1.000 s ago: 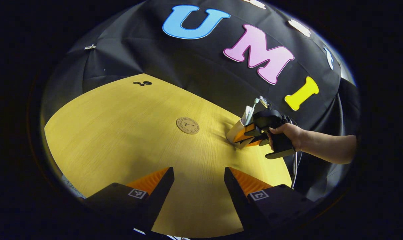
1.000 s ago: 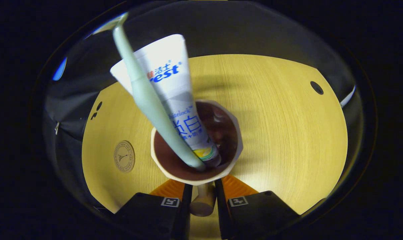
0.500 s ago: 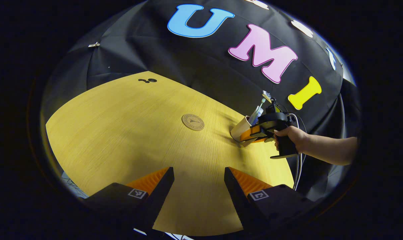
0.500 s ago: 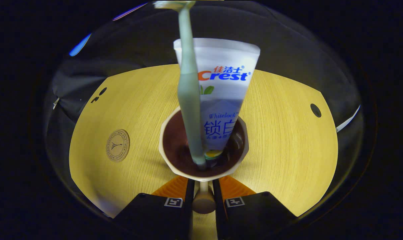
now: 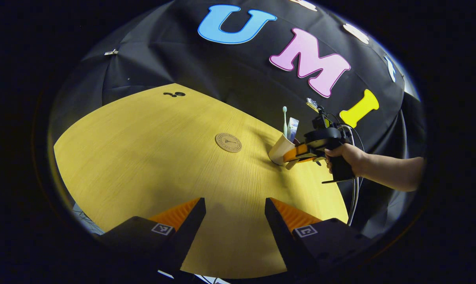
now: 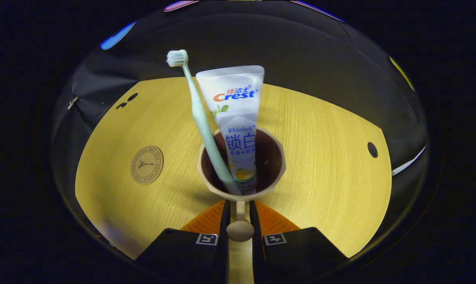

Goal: Put the toothbrush and toothpaste on the desktop into the cup, then pick up the cup and place it on the coaster on the desktop.

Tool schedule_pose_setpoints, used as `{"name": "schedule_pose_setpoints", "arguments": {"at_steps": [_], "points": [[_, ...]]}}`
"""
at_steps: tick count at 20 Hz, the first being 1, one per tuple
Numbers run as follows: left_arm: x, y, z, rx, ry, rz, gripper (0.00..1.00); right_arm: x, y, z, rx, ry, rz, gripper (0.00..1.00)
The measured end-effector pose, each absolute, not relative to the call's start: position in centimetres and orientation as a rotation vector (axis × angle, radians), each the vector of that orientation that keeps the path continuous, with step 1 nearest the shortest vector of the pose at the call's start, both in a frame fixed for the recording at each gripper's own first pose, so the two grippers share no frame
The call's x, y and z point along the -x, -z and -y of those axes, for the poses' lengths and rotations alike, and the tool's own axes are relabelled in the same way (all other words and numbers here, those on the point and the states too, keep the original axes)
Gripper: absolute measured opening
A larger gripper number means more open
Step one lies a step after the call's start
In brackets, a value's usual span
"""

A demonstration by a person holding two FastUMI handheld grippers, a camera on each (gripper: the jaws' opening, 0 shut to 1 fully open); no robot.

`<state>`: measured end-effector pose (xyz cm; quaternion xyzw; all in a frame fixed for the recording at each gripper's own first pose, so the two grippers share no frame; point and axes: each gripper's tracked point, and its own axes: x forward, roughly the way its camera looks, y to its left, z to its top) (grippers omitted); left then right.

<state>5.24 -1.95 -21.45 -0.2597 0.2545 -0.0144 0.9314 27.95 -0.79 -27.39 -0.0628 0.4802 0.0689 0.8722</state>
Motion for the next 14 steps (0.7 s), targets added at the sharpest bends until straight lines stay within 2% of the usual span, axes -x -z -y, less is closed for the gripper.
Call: {"name": "schedule_pose_setpoints", "arguments": {"at_steps": [1,2,8,12,13,14], "points": [[-5.2,21.6,1.9,0.528,0.026,-0.524,0.96,-27.5,27.4,0.7,0.115,-0.144,-1.034,0.22],[-5.0,21.7,1.6,0.528,0.022,-0.523,0.96,-28.0,27.4,0.8,0.115,-0.141,-1.017,0.27],[-4.7,21.8,1.0,0.547,0.003,-0.519,0.96,-27.9,27.7,0.7,0.067,-0.121,-1.041,0.31],[-4.4,22.3,0.8,0.545,-0.006,-0.528,0.96,-28.3,26.9,0.9,0.102,-0.139,-0.987,0.27],[-4.2,22.4,0.7,0.546,-0.006,-0.531,0.96,-28.2,26.8,0.9,0.104,-0.133,-0.98,0.19],[-4.1,22.5,0.7,0.546,-0.007,-0.532,0.96,-28.0,27.0,0.8,0.107,-0.136,-0.988,0.23]]}}
